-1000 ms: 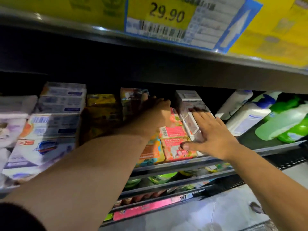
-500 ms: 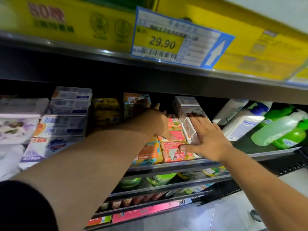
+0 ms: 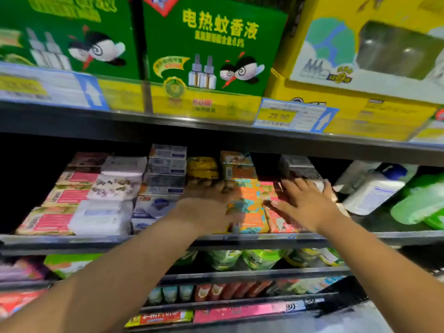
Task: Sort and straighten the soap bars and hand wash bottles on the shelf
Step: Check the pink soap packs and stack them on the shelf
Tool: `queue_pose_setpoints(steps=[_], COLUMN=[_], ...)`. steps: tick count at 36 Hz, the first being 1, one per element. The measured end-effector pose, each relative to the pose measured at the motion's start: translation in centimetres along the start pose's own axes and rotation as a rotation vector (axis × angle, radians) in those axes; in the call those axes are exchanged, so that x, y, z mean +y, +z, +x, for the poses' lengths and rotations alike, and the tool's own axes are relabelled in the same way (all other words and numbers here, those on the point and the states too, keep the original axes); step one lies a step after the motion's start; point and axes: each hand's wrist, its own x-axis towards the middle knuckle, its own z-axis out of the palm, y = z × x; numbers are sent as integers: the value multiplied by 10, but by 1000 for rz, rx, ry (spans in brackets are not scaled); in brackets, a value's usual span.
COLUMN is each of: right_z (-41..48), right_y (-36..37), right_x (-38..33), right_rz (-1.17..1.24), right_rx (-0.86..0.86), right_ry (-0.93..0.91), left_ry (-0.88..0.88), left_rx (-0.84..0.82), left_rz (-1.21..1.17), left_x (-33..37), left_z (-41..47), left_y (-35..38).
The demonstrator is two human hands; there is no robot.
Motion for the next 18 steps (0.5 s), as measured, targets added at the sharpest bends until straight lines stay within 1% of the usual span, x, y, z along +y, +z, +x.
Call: queue_pose_setpoints(steps=[2,4,8,9,11,12,13,15,18], right_z=[-2,-3,0,2,7,10,13,17,22], right_y=[-5,-13,-31,-33,-37,-38,-39,-44,-53], right_x=[-35,-73,-140,-153,-179,-192,-204,-229,-262], right_rz=[58,86,148,199,389,441,437,266,191], right_rx=[87,125,173,164,69,43,49,116,115], right_ry=[-39,-93,-200,-201,-180,-205,-263,-344,-400], left_ry=[-103,-180,-378,-429,-514,-548,-579,-623,-673], left_rx=[14,44,102,94,75,73,73,70,73], left_rz=[52,73,-2,-21,-53,-52,-48,-58,-110], left_x=[-27,-53,-106,-120,-144,-155,-165,-184,-211], left_z=[-17,-33,-63,-72,-89,-99,-108,-126,-145], left_y=[0,-1,5,7,13,14,16,20,27])
